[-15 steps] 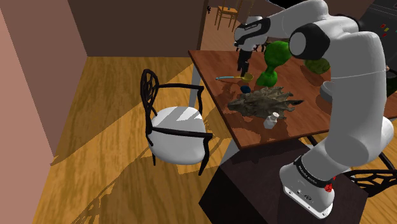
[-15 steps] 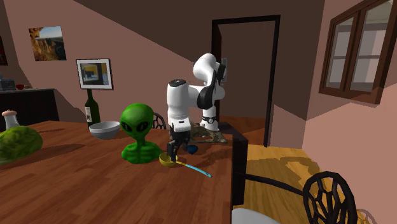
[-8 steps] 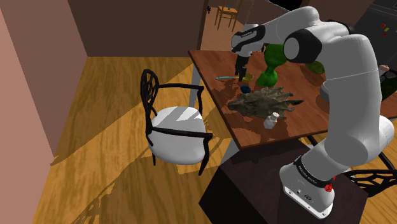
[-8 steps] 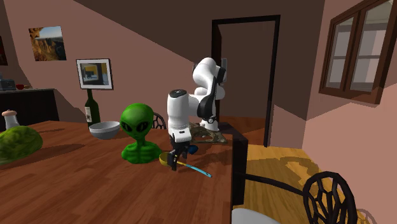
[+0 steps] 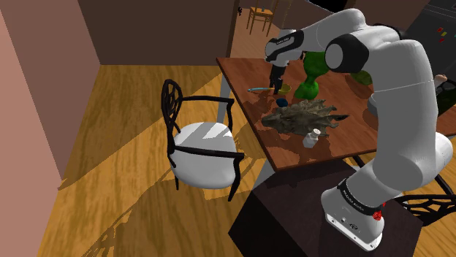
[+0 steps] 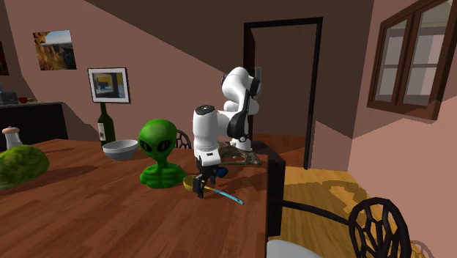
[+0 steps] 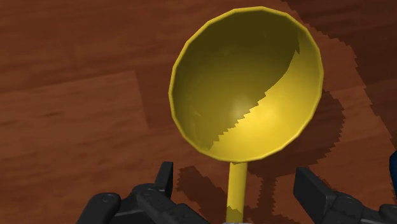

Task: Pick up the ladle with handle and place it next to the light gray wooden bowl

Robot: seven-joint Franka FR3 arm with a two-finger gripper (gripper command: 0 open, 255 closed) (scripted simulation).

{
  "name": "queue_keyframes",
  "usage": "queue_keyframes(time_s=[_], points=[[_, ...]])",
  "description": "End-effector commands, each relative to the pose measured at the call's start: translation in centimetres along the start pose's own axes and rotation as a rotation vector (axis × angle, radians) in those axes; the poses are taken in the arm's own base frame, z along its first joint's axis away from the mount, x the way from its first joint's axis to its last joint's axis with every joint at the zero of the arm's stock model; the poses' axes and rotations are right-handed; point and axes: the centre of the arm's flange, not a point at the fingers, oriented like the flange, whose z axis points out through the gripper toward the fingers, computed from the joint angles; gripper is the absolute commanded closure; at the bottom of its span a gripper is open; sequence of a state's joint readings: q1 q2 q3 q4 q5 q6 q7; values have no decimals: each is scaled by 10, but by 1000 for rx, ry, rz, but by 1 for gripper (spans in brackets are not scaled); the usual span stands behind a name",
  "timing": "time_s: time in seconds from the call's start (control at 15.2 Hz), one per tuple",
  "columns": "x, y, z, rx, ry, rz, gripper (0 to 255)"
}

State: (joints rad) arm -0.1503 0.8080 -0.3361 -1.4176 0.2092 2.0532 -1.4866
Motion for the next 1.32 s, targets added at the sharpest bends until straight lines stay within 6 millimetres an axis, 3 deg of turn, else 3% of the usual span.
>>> queue_keyframes(time_s=[0.0,0.59,1.25], points=[[0,0,0,0,0,0,255],[0,0,0,0,0,0,255],[-4,-6,-52,0,0,0,255]])
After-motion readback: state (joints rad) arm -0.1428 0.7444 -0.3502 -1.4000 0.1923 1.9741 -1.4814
